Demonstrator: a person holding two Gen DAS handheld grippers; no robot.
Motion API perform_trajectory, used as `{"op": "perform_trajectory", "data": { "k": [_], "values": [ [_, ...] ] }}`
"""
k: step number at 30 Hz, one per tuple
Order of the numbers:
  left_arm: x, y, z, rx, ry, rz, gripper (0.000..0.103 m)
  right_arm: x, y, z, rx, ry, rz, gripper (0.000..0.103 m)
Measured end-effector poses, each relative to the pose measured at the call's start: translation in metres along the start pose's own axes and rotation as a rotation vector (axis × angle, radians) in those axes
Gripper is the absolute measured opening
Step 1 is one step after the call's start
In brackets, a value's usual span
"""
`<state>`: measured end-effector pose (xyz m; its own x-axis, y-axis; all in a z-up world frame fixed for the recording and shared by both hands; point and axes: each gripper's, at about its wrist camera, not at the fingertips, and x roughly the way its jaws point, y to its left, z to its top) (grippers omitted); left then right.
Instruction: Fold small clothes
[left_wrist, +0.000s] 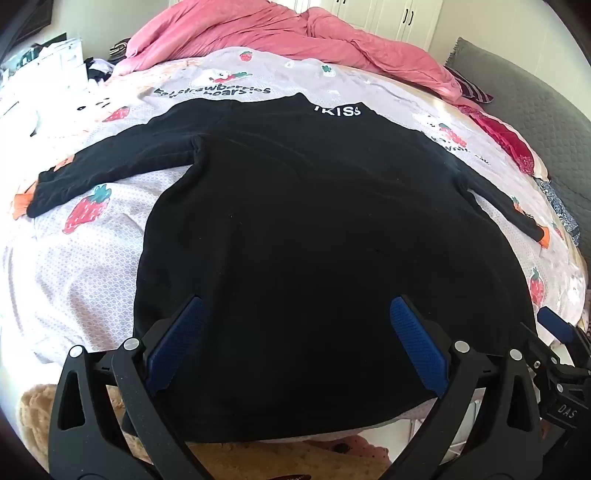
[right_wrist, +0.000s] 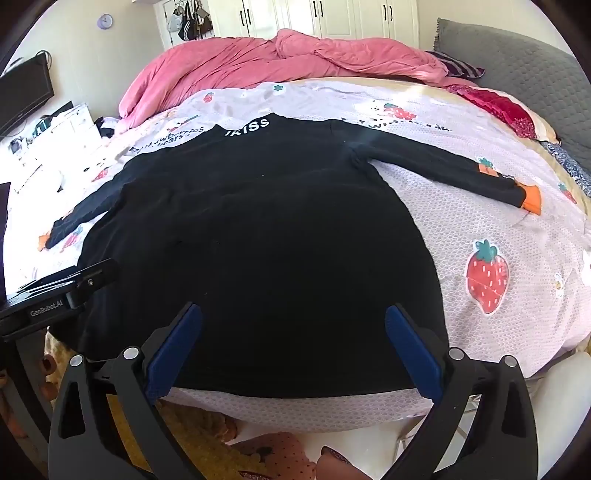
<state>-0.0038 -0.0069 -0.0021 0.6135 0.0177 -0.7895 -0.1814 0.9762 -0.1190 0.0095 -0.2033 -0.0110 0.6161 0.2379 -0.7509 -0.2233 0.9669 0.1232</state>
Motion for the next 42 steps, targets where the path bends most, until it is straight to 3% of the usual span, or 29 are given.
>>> {"op": "perform_trajectory", "data": {
  "k": [42],
  "values": [
    [-0.004,0.010,0.006,-0.007,-0.006,0.005,0.095,0.000,0.006,0.000,-0.011,0.001,-0.008,0.099]
  ]
}}
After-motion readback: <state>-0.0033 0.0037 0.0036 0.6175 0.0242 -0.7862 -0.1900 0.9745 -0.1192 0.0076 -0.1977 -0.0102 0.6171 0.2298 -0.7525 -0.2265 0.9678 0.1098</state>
